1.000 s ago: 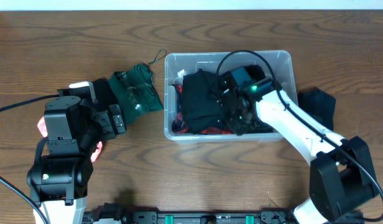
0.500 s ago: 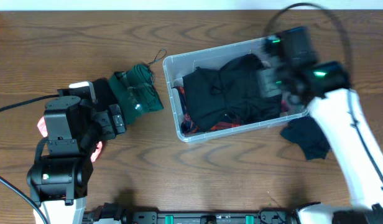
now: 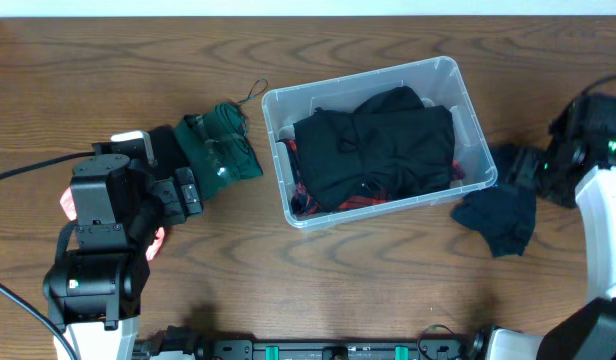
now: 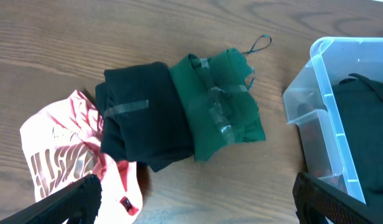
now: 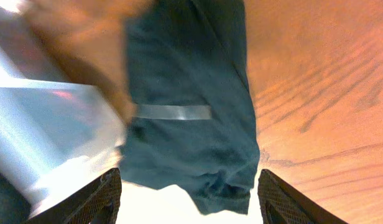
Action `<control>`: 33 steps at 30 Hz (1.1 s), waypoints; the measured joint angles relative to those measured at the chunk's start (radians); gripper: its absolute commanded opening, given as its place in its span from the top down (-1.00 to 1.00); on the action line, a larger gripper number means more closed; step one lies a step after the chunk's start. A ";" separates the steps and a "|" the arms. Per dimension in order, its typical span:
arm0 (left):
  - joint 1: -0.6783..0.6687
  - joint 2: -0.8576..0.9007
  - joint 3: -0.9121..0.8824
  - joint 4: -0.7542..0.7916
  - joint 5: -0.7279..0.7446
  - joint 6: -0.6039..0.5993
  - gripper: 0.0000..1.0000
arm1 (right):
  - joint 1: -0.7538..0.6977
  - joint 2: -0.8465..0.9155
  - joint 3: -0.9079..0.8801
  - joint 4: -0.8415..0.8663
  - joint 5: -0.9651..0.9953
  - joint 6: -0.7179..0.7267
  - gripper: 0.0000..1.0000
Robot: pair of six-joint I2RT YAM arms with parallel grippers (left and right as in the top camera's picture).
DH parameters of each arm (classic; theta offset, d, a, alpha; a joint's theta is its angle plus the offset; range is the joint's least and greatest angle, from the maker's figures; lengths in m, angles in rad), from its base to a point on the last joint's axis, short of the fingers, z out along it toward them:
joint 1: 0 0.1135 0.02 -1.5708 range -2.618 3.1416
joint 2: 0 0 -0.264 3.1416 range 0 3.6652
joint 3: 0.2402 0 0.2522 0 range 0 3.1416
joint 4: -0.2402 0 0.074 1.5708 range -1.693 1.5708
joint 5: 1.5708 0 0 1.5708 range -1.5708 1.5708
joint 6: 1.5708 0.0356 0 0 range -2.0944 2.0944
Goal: Pack container
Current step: 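Grasp the remaining dark navy garment with the right gripper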
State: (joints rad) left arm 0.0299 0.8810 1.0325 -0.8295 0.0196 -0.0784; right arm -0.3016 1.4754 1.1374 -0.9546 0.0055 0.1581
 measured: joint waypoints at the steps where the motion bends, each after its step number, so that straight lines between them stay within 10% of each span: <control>1: 0.000 0.000 0.000 0.000 0.000 0.000 -0.96 | -0.017 0.001 -0.047 0.039 -0.006 0.003 -0.33; 16: 0.000 0.000 0.000 -0.001 0.000 0.000 -0.96 | -0.069 0.003 -0.433 0.474 -0.034 0.093 -0.21; 22: 0.000 0.000 0.000 -0.001 0.000 0.000 -0.96 | -0.069 0.003 -0.450 0.491 -0.038 0.101 0.97; 33: 0.000 0.000 0.000 -0.001 0.000 0.000 -0.96 | -0.069 -0.005 -0.404 0.399 -0.080 0.101 0.97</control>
State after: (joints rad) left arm 0.0299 0.8810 1.0325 -0.8307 0.0196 -0.0784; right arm -0.3710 1.4708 0.7338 -0.5552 -0.0746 0.2592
